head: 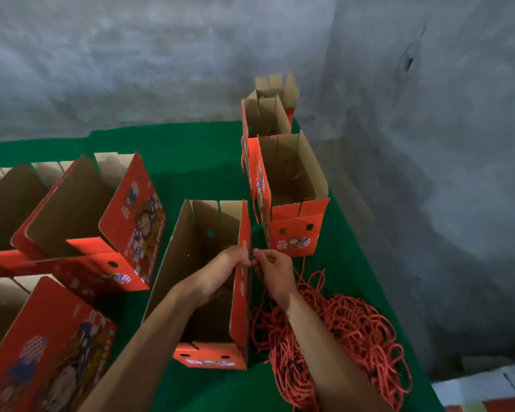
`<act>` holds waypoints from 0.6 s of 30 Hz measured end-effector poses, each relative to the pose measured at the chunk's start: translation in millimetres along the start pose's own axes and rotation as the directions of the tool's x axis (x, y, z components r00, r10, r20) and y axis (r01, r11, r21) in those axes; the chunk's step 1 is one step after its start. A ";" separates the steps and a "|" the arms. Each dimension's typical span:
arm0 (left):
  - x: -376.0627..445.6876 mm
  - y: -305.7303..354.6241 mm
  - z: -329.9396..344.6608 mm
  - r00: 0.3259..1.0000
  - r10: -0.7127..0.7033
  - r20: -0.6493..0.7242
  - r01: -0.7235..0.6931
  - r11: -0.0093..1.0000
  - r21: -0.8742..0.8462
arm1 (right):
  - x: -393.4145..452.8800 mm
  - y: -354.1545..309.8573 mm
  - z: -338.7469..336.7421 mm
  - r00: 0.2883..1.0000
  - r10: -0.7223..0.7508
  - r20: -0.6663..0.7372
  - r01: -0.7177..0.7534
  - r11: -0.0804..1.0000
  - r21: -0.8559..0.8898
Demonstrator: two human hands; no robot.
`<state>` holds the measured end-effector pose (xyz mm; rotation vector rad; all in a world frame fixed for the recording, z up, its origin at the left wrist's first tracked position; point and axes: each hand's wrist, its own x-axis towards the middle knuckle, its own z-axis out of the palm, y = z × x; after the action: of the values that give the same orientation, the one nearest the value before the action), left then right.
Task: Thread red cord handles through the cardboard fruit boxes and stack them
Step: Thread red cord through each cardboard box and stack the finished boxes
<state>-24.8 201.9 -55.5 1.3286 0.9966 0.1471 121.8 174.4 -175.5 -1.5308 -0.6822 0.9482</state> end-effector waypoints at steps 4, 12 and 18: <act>5.3 7.5 -2.5 0.999 -0.036 0.015 0.036 0.999 0.038 | 2.5 2.3 2.0 1.000 -0.009 0.018 0.010 1.000 -0.024; 30.6 21.5 -0.3 0.978 -0.155 -0.139 0.147 0.987 -0.070 | 4.8 0.4 -0.2 0.996 0.003 0.095 0.008 0.994 -0.112; 41.4 1.9 -5.9 0.965 0.012 -0.264 0.068 0.954 0.293 | -0.1 -0.9 -4.0 0.987 -0.123 0.102 0.141 0.971 -0.191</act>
<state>-3.1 232.0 -74.8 1.5997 1.3014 0.1572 125.2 172.5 -174.5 -1.6008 -0.9550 0.8728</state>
